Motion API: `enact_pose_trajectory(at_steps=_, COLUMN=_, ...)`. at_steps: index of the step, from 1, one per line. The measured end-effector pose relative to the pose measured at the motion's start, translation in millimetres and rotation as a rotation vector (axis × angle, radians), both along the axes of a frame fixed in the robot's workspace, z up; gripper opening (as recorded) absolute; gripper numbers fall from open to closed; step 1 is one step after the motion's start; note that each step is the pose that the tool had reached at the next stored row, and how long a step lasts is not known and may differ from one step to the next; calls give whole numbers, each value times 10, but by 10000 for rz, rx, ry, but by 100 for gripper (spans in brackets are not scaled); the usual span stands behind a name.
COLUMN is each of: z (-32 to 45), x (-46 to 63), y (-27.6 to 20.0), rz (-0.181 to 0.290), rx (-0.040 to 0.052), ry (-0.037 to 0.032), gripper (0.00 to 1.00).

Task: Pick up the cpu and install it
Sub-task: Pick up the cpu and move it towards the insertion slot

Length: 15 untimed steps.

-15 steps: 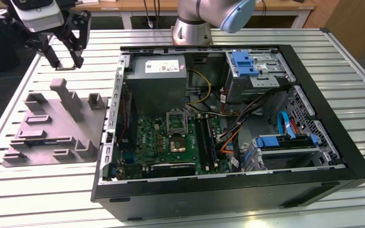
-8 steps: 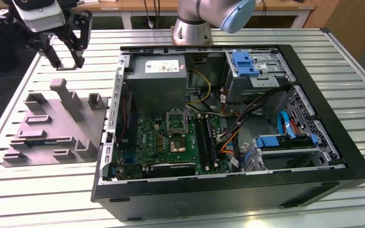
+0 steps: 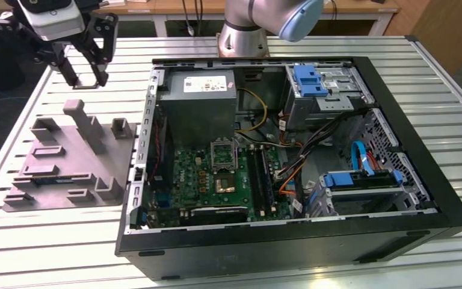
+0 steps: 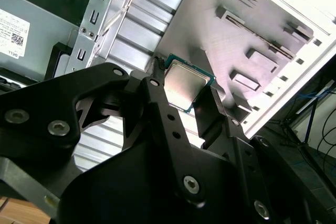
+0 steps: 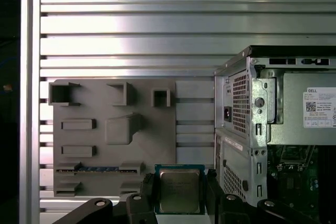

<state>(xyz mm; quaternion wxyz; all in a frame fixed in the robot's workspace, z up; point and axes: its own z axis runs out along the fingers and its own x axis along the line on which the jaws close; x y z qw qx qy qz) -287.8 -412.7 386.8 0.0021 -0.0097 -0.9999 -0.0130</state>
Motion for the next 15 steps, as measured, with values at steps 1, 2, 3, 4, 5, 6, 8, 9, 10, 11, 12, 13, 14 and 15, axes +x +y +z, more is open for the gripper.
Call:
enact_pose_trajectory(at_steps=1, z=0, x=3, y=0, rz=0, rx=-1, ry=0, gripper=47)
enact_pose_trajectory(at_steps=2, z=0, x=5, y=0, rz=0, rx=0, ry=-1, gripper=47)
enact_pose_trajectory(at_steps=3, z=0, x=8, y=0, rz=0, rx=0, ry=0, gripper=47)
enact_pose_trajectory(at_steps=4, z=0, x=10, y=0, rz=0, rx=0, ry=0, gripper=47)
enact_pose_trajectory(at_steps=5, z=0, x=13, y=0, rz=0, rx=0, ry=0, gripper=47)
enact_pose_trajectory(at_steps=6, z=0, x=15, y=0, rz=0, rx=0, ry=0, gripper=47)
enact_pose_trajectory(at_steps=8, z=0, x=21, y=0, rz=0, rx=-1, ry=0, gripper=47)
enact_pose_trajectory(at_steps=9, z=0, x=23, y=0, rz=0, rx=0, ry=0, gripper=47)
enact_pose_trajectory(at_steps=10, z=0, x=25, y=0, rz=0, rx=0, ry=-1, gripper=47)
enact_pose_trajectory(at_steps=11, z=-1, x=27, y=0, rz=0, rx=0, ry=-1, gripper=47)
enact_pose_trajectory(at_steps=12, z=0, x=30, y=0, rz=0, rx=0, ry=-1, gripper=47)
enact_pose_trajectory(at_steps=13, z=0, x=33, y=0, rz=0, rx=0, ry=0, gripper=47)
enact_pose_trajectory(at_steps=14, z=0, x=34, y=0, rz=0, rx=0, ry=0, gripper=47)
enact_pose_trajectory(at_steps=15, z=0, x=36, y=0, rz=-1, rx=0, ry=0, gripper=47)
